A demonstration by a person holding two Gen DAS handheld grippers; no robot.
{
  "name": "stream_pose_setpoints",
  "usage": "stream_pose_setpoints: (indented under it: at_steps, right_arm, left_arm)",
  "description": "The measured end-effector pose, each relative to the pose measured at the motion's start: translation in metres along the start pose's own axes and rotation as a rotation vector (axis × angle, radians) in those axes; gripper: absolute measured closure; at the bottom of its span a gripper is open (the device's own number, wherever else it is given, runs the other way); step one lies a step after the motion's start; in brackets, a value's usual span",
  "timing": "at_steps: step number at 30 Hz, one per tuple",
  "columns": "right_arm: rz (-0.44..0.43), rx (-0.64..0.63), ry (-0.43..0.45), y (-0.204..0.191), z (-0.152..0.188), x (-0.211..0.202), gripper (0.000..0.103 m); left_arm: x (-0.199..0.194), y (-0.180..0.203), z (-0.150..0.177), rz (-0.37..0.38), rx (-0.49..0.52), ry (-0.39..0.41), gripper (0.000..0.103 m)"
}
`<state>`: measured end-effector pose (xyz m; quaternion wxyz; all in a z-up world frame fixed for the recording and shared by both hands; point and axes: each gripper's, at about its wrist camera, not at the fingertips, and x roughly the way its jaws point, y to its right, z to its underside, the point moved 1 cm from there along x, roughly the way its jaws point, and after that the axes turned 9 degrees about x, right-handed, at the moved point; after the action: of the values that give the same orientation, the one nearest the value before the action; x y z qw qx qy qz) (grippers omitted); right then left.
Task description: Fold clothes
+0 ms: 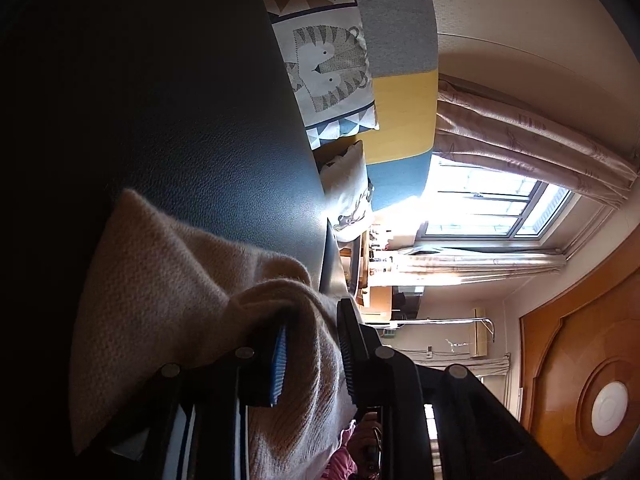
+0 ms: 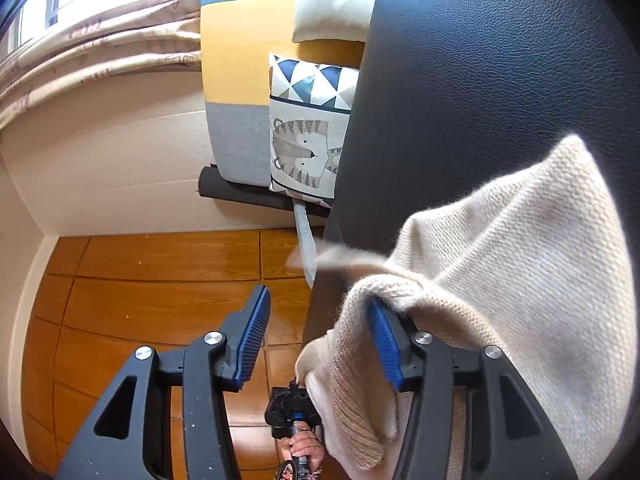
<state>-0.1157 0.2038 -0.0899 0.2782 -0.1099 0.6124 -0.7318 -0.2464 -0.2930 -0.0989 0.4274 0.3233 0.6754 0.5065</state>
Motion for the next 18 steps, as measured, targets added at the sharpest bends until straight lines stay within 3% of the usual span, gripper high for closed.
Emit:
stream_pose_setpoints:
  at_steps: [4, 9, 12, 18]
  right_arm:
    - [-0.040, 0.085, 0.019, 0.008, -0.005, 0.002, 0.050]
    - [-0.031, 0.100, -0.001, 0.011, -0.001, -0.007, 0.049]
    - [0.011, -0.012, -0.028, -0.002, 0.010, -0.020, 0.049]
    - [0.188, -0.292, -0.055, -0.022, 0.052, -0.034, 0.049]
  left_arm:
    - [0.007, -0.002, -0.007, 0.029, -0.072, 0.030, 0.080]
    - [0.001, -0.009, -0.005, 0.031, -0.115, 0.041, 0.079]
    - [-0.011, -0.005, 0.003, -0.043, -0.044, 0.035, 0.079]
    - [-0.044, 0.016, 0.025, -0.183, 0.186, 0.030, 0.079]
